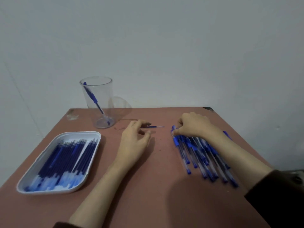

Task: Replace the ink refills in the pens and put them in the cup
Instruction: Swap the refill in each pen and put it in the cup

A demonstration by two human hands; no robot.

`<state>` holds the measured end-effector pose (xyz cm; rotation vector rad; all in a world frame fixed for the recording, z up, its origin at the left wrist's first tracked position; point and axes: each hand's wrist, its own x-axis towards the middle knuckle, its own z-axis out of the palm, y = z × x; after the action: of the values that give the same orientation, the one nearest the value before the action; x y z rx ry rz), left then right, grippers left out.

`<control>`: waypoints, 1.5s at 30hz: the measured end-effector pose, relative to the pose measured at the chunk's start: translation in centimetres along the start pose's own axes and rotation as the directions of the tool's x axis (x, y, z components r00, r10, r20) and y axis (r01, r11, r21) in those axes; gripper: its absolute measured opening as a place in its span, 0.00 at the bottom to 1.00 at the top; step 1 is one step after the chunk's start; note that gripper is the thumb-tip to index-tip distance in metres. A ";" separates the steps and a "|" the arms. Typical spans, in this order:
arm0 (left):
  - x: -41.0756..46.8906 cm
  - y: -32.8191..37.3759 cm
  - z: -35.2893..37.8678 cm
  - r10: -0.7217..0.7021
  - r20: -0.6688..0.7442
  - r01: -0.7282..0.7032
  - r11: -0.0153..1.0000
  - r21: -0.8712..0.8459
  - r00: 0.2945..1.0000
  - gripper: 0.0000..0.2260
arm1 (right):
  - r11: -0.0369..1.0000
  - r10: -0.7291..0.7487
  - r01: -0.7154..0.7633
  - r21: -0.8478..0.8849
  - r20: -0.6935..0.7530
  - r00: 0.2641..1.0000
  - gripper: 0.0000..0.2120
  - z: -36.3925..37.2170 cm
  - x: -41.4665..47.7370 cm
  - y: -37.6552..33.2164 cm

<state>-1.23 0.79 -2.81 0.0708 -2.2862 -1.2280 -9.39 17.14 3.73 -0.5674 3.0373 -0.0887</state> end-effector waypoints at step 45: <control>1.4 -0.7 -3.1 -0.129 0.058 0.141 0.902 -0.409 0.990 0.10 | 0.848 -0.232 0.422 0.319 -0.492 0.839 0.15 4.8 -0.6 -5.3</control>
<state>-1.02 -2.35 -1.36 0.0573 -2.0232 -1.7718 -6.62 12.21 -0.70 -1.1648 3.1126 -0.9877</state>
